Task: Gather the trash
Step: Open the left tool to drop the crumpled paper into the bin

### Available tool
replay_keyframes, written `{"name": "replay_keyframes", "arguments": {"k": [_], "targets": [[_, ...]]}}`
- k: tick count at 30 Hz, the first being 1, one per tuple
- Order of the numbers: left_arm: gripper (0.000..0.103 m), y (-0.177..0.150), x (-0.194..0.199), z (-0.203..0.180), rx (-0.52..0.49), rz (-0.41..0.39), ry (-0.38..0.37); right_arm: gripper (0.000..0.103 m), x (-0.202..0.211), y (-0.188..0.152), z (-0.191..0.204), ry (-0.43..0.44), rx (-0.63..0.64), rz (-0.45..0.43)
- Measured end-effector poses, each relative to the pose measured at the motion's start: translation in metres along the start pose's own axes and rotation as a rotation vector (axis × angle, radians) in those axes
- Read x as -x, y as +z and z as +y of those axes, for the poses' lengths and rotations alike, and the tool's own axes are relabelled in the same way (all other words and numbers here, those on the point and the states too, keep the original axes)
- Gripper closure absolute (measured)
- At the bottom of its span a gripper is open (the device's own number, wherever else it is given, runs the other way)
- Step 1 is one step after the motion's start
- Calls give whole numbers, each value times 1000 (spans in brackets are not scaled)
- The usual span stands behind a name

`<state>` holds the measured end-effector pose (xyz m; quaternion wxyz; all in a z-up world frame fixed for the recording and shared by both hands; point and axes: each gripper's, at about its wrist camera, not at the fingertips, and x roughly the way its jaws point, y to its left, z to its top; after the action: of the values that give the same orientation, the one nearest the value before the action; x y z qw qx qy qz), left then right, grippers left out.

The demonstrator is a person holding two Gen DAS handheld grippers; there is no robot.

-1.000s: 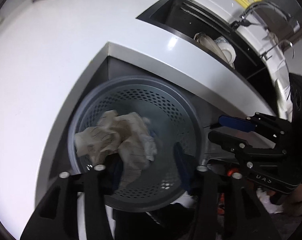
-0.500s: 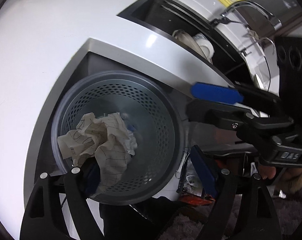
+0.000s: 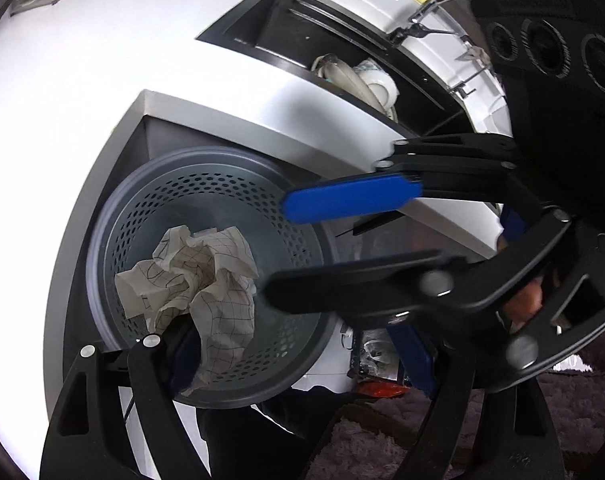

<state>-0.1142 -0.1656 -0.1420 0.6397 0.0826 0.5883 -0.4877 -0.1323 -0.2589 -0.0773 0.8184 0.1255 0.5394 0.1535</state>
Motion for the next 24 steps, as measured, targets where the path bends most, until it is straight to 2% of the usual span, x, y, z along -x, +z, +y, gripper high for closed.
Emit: {"name": "replay_keyframes", "arguments": {"k": [6, 13, 16, 19, 23, 24], "targets": [[23, 0, 7, -7, -32, -4, -42, 63, -9, 4, 2, 12, 24, 33], [23, 1, 15, -7, -36, -10, -41, 62, -17, 8, -11, -79, 4, 70], [23, 2, 17, -7, -33, -15, -33, 62, -14, 7, -20, -86, -16, 63], [23, 4, 16, -5, -27, -10, -22, 62, -10, 6, -24, -87, -26, 51], [23, 6, 13, -7, -38, -4, -21, 62, -3, 8, -25, -24, -47, 24], [23, 7, 12, -8, -40, -3, -21, 62, -2, 9, -23, -31, -40, 22]]}}
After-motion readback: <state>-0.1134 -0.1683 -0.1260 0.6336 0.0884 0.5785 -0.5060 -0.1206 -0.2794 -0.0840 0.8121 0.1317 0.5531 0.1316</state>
